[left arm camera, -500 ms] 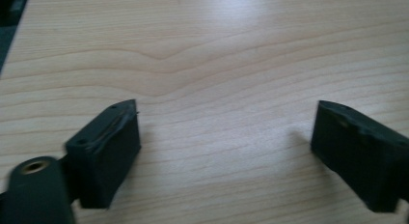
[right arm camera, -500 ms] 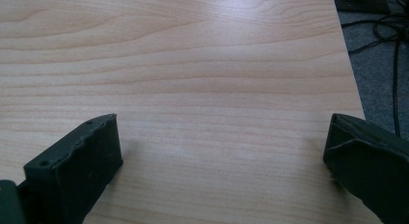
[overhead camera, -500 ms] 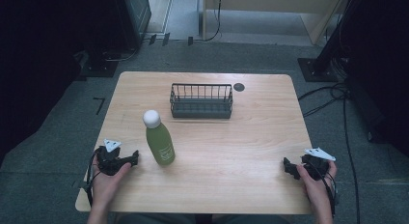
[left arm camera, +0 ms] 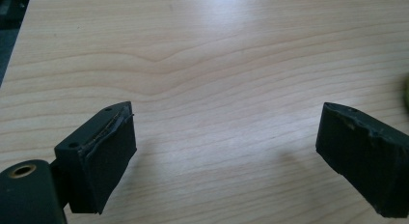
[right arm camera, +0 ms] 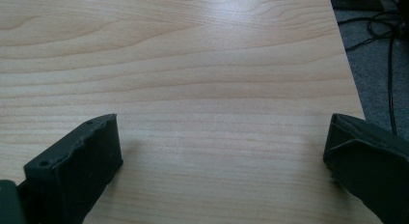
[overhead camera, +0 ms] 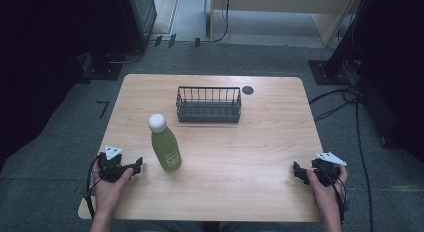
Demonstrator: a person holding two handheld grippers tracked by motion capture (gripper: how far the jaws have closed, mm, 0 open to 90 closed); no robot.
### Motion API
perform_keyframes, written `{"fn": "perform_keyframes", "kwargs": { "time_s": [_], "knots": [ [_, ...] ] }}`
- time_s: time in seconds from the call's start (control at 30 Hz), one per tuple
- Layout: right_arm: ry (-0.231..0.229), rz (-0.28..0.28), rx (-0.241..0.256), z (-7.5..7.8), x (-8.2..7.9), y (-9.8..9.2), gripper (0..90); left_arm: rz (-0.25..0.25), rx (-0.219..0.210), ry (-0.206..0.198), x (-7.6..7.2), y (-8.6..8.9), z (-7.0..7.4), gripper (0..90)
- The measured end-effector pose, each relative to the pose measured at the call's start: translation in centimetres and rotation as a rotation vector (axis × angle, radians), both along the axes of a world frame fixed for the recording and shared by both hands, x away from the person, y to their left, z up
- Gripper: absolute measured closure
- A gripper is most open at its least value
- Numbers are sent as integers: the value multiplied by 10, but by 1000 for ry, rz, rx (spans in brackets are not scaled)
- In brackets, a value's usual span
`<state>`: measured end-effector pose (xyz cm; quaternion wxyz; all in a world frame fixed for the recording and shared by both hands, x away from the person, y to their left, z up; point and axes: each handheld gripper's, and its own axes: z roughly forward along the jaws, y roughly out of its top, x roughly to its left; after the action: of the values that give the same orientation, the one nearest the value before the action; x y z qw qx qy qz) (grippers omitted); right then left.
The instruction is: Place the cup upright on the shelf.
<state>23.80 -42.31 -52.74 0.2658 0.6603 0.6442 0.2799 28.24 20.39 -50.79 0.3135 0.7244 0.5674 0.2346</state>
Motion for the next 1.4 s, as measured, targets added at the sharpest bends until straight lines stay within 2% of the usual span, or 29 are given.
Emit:
{"fn": "perform_keyframes", "kwargs": {
  "time_s": [0.07,0.23,0.4,0.57,0.67,0.7,0.83,1.03,1.27,1.4],
  "knots": [
    [0,1,0,0,0,0,0,-22,1,5,-1,-3,3,74],
    [0,11,-1,0,0,0,0,-121,22,42,-10,-7,10,76],
    [-1,11,-1,0,0,1,0,-180,-53,38,-15,-10,14,79],
    [-1,11,-1,0,0,1,0,-263,-110,45,-19,-22,23,78],
    [-1,11,-1,0,0,1,0,-290,-129,45,-20,-25,26,79],
    [-1,11,-1,0,0,1,0,-306,-152,46,-21,-28,28,79],
    [-1,11,-1,0,0,1,0,-330,-219,38,-22,-36,36,79],
    [0,11,-1,0,0,1,0,-350,-231,16,-24,-49,42,79],
    [0,11,-2,0,0,1,0,-316,-242,-24,-24,-60,45,83],
    [0,11,-2,0,0,1,0,-296,-222,-54,-26,-69,48,88]
  ]
}}
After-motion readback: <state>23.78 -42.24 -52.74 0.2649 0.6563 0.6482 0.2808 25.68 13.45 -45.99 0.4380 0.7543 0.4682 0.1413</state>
